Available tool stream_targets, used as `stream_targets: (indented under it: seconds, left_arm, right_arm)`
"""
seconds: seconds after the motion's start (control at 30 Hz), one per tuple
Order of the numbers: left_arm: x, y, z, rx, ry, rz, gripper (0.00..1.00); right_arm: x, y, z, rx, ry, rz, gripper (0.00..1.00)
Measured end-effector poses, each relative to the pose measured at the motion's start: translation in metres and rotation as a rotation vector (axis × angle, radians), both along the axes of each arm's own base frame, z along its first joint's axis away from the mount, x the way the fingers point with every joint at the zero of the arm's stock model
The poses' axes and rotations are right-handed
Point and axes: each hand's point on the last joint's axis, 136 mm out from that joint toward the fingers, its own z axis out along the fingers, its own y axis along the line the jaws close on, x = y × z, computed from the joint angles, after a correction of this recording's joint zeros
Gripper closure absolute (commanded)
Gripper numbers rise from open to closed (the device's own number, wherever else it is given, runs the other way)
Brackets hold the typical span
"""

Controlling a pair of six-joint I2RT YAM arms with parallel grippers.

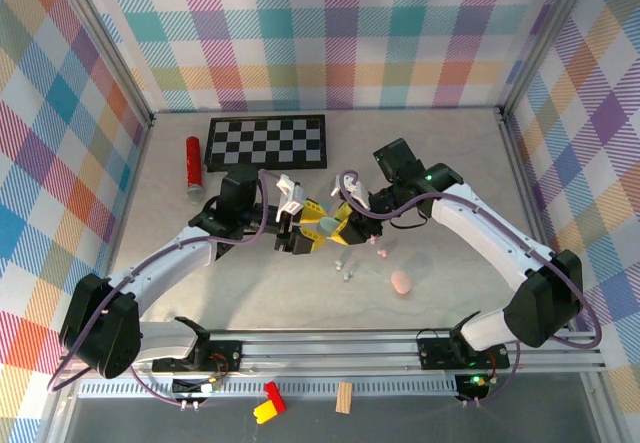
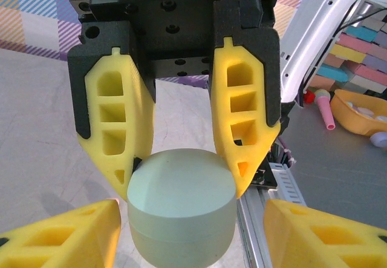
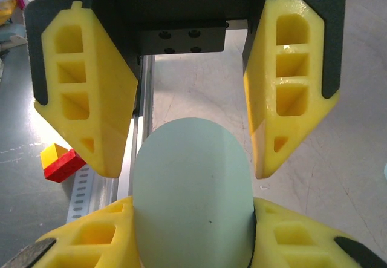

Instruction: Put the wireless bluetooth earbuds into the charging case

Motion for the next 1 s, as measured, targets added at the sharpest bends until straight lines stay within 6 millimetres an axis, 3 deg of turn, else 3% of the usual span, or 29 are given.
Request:
stream_targets:
  seconds: [0.5,0.83,1.0]
  left_arm:
    - [0.0035,-0.0019,-0.0027,-0.001,0.001,0.001,0.39]
    - [0.0045,-0.0025,-0.0046,0.002,0.02,0.004,0.47]
    - [0.0045,-0.0026,-0.0038,0.0,0.024,0.004,0.57]
  right_arm:
    - [0.0014,0.0041,0.0058,0.034,-0.016,0.012,0.73]
    - [0.0022,0.005,0.0071,0.042,-0.023,0.014,0.73]
    - [0.0021,0.005,0.0071,0.042,-0.022,0.014,0.71]
